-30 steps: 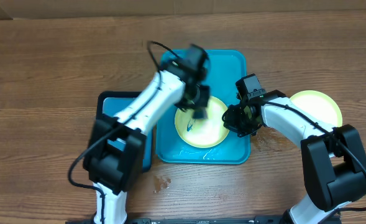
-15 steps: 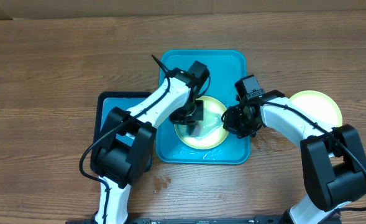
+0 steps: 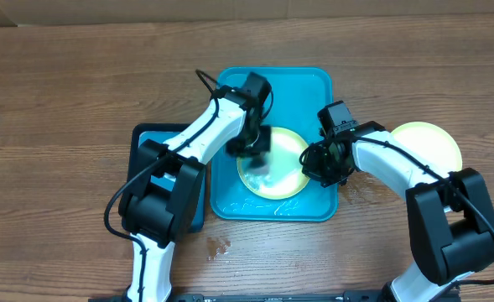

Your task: Clean dirty plates on tray and stack at the side

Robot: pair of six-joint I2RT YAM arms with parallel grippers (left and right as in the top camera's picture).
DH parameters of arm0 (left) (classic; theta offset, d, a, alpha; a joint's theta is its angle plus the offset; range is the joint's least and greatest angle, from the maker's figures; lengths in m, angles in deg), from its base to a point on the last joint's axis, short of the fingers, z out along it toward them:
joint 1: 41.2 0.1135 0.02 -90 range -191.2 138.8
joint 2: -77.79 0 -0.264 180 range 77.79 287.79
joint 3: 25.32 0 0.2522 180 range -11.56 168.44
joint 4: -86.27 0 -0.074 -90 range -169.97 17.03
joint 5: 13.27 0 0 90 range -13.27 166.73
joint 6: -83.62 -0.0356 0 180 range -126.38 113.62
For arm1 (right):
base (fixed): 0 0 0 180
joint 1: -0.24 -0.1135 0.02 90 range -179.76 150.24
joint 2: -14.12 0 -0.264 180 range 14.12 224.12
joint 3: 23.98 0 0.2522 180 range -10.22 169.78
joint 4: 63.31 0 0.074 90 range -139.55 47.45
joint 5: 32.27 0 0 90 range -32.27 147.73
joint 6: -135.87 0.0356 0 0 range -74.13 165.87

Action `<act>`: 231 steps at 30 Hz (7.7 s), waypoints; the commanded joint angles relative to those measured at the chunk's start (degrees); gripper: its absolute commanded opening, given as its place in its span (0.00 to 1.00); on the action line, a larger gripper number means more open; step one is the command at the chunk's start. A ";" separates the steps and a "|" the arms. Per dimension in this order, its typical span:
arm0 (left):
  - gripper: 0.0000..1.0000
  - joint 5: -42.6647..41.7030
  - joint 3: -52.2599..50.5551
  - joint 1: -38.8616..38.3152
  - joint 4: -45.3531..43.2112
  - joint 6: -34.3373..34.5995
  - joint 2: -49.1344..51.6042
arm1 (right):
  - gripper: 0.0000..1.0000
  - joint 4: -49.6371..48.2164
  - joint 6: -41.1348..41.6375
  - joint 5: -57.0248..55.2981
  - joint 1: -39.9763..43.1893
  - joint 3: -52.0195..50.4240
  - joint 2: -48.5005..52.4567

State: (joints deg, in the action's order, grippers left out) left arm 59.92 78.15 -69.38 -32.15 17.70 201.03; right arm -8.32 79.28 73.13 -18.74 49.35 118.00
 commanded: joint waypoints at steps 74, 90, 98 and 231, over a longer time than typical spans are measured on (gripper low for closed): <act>1.00 19.65 9.27 28.94 33.83 0.59 -48.72 | 0.04 0.09 -12.92 -57.27 -36.81 30.08 -0.72; 1.00 24.96 9.73 28.92 32.52 0.57 -62.25 | 0.04 -8.85 -29.64 -85.81 -50.38 30.10 -0.74; 1.00 24.92 9.73 28.92 30.99 0.59 -62.20 | 0.04 -10.29 -32.70 -90.44 -53.33 30.10 -0.74; 1.00 22.10 9.70 28.92 33.40 0.55 -41.97 | 1.00 -32.72 -27.19 2.82 14.67 -55.08 -103.73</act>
State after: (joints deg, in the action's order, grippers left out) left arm 82.30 86.96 -40.71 1.26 18.53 157.78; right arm -36.97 47.65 75.57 -4.30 -3.04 15.01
